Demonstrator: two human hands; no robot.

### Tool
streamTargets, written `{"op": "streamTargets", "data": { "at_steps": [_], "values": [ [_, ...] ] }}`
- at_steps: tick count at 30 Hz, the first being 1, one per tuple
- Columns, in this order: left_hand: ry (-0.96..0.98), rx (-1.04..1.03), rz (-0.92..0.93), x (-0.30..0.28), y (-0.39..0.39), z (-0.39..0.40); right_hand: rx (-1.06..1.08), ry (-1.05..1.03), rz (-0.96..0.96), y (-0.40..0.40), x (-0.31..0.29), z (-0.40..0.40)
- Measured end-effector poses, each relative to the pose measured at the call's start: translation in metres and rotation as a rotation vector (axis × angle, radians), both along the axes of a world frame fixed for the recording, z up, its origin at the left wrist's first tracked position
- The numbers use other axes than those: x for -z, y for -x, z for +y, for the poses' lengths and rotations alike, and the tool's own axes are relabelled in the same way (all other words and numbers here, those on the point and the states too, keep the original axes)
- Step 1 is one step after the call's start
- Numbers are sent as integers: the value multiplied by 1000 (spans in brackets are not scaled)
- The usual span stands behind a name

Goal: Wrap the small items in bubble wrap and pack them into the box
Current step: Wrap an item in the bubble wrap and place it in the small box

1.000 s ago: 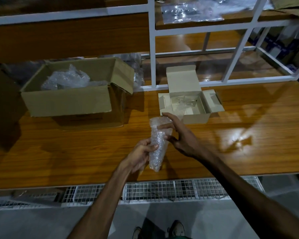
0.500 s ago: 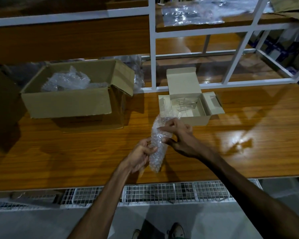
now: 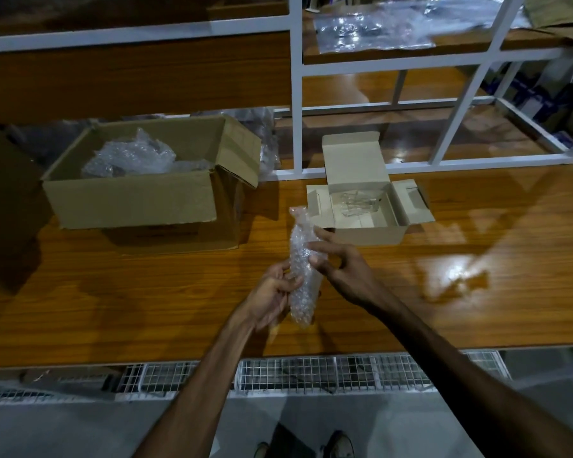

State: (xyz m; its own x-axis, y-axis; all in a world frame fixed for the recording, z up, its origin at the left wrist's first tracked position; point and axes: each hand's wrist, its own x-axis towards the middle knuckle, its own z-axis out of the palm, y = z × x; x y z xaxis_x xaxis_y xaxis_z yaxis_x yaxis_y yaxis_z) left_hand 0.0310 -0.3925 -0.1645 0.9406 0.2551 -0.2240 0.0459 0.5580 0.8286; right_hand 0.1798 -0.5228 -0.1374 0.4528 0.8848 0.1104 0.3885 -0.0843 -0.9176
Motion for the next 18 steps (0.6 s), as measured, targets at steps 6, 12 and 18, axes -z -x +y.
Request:
{"op": "streamTargets", "data": {
  "at_steps": [6,12,18],
  "values": [
    [1,-6,-17,2,2,4,89,-43,-69,0,13,6],
    [-74,0,9,2,3,9,-9,113,-262,-5,4,5],
    [-57,-9,4,1,3,7,-43,194,-365,-11,-4,9]
  ]
}}
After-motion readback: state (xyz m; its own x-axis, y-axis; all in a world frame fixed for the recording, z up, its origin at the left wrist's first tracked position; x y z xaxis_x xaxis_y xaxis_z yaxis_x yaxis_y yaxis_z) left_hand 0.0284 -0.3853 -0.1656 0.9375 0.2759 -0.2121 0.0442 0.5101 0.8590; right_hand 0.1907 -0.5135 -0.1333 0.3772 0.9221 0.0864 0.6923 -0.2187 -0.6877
